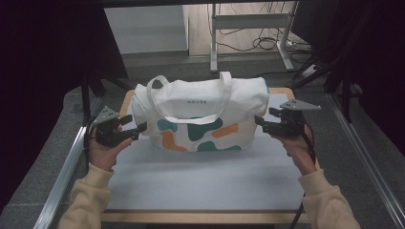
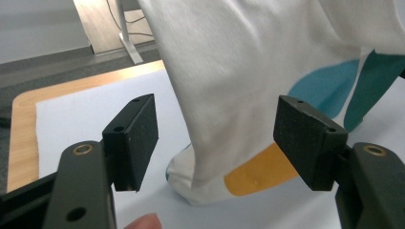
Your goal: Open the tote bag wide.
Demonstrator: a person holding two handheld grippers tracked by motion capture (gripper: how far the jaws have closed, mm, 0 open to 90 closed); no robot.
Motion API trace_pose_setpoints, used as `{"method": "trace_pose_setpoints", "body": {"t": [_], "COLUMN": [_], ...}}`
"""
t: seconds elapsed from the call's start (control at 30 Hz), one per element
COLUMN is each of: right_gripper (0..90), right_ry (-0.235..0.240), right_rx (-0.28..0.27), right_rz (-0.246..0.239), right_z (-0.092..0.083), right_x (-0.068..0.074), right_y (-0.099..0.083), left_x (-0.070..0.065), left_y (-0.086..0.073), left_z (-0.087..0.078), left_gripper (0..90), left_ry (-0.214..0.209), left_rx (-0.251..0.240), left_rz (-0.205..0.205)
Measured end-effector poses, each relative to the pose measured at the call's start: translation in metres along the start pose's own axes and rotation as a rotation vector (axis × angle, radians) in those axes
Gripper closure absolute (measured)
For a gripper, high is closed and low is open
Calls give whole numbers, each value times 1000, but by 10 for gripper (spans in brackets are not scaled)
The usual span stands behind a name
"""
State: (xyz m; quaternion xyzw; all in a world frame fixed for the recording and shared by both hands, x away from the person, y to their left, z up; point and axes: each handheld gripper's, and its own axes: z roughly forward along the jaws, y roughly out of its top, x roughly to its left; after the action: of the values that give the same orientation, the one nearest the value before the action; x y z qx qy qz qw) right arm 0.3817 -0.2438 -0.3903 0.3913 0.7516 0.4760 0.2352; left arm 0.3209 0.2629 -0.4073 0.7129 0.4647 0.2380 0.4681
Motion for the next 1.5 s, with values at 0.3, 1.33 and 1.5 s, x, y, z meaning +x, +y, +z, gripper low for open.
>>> {"method": "trace_pose_setpoints", "body": {"t": [0.3,1.33,1.5], "right_gripper": [412,841,849], "right_ry": [1,-8,-12], "right_rx": [1,-58,-37], "right_rz": [-35,-123,-129], "right_z": [11,-5,-1], "right_x": [8,16,18], "right_y": [22,0,-8], "left_x": [3,-3,-6], "left_y": [14,-13,-19], "left_z": [7,-3,0], "left_gripper": [510,849,850], "left_ry": [-14,-80,-76], "left_rx": [10,-43,-36], "left_rz": [15,90,103]}}
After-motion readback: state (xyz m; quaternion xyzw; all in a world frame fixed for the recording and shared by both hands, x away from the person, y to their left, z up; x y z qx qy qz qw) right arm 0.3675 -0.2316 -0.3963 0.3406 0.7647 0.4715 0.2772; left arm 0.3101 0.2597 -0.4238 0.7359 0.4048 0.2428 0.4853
